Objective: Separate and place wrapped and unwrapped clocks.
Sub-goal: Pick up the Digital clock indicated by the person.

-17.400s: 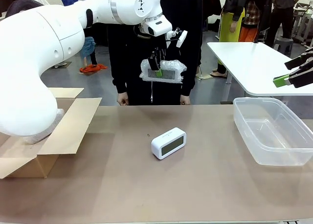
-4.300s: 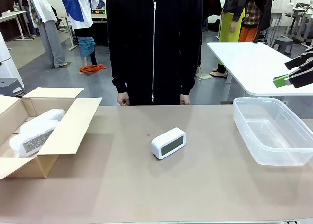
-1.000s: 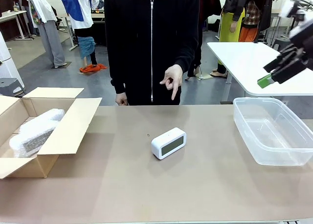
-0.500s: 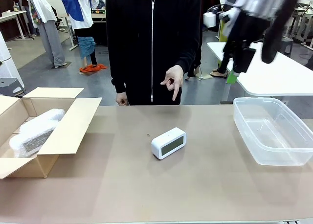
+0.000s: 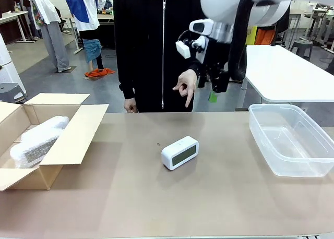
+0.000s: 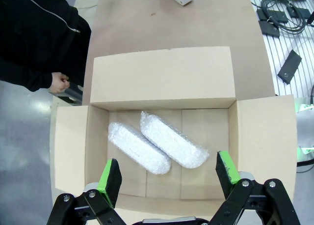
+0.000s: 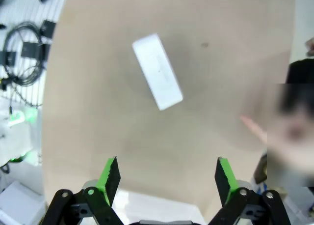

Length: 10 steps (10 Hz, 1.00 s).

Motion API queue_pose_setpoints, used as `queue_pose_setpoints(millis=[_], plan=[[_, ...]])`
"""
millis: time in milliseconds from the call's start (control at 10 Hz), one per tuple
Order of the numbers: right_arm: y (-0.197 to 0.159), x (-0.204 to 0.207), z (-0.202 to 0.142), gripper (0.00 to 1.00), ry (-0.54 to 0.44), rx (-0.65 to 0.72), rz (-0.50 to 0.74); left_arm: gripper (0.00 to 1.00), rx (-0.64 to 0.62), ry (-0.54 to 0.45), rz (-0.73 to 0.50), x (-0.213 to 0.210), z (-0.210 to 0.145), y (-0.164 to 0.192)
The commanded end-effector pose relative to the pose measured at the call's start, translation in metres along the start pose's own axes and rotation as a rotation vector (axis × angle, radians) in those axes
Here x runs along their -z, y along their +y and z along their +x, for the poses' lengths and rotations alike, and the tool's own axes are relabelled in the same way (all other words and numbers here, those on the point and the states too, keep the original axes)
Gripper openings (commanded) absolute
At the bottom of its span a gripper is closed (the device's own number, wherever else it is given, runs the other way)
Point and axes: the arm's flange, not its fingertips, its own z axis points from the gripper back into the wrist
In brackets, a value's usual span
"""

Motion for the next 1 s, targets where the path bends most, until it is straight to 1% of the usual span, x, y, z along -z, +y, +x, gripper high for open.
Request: queue_pose_setpoints(millis=[0,200,300,400,700,900], plan=[[0.001,0.04,-0.004,1.0,-0.104,0.018,-0.032,1.0,0.022,-0.004,-0.002,-0.001,-0.002,-0.004],[-0.004,0.068,0.002,1.0,-0.157,0.013,-0.07,1.0,0.022,-0.004,-0.002,-0.001,-0.002,-0.004],[-0.008,0.084,0.005,1.0,-0.16,0.013,-0.054,1.0,0.022,-0.004,-0.002,-0.001,-0.002,-0.004],[-0.012,0.094,0.007,1.0,-0.171,0.01,-0.022,1.0,0.022,-0.004,-0.002,-0.001,-0.002,-0.004],[-0.017,0.124,0.021,1.0,-0.152,-0.012,0.101,1.0,0.022,-0.004,-0.002,-0.001,-0.002,-0.004],[-0.008,0.139,0.03,1.0,-0.13,0.0,0.144,1.0,0.022,-0.004,-0.002,-0.001,-0.002,-0.004]])
